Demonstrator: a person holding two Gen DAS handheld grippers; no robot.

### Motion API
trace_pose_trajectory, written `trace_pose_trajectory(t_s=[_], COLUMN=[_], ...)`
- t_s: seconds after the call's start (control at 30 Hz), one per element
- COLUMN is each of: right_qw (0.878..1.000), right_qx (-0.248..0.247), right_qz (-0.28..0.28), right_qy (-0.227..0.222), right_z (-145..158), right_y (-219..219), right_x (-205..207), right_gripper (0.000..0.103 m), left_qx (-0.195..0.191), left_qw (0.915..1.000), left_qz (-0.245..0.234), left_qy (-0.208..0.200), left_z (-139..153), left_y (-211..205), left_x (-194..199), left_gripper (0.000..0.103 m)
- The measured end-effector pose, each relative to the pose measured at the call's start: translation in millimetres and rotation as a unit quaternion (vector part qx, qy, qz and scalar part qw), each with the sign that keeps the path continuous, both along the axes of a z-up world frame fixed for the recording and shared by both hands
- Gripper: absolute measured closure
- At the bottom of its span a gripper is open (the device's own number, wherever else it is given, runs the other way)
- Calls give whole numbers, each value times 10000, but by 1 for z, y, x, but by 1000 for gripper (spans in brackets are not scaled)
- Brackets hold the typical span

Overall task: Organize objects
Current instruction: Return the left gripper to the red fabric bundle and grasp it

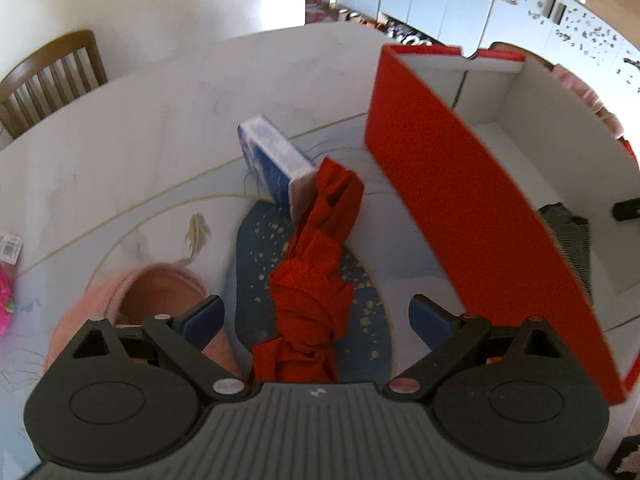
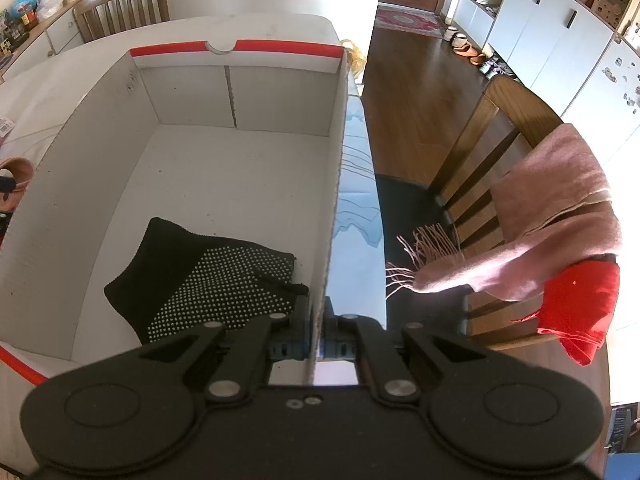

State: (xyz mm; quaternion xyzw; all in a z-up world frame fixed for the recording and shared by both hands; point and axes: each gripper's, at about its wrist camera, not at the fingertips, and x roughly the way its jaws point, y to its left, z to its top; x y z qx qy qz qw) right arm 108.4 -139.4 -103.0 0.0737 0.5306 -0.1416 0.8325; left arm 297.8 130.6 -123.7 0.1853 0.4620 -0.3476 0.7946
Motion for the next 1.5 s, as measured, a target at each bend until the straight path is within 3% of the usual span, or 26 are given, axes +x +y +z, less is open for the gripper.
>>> trace_pose_trajectory(t_s=[0.43,0.57,0.9,1.2,1.5], right_qw=[10000,10000,10000,10000,9999], right_qx=[9,19,34,41,57], right_qz=[10,25,35,50,75], right_qy=[-4,-8,-20,-43,-59], right_z=[-1,-1,-2,-3,-2], right_y=[-1,-1,-1,-1,-2], right_x=[0,0,0,0,-2], right_gripper=[99,99,99,99,99], left_qx=[176,158,209,-21,-448], left_qw=[9998,9997,9996,9994,9982], left_qz=[129,168,201,302,336], left_qy=[-36,-2,-40,162,199], left_z=[-24,-24,-20,-7,29], left_y=[-9,-10,-11,-4,4], left_x=[5,5,-5,-10,-24], left_gripper=[6,26,63,69,69])
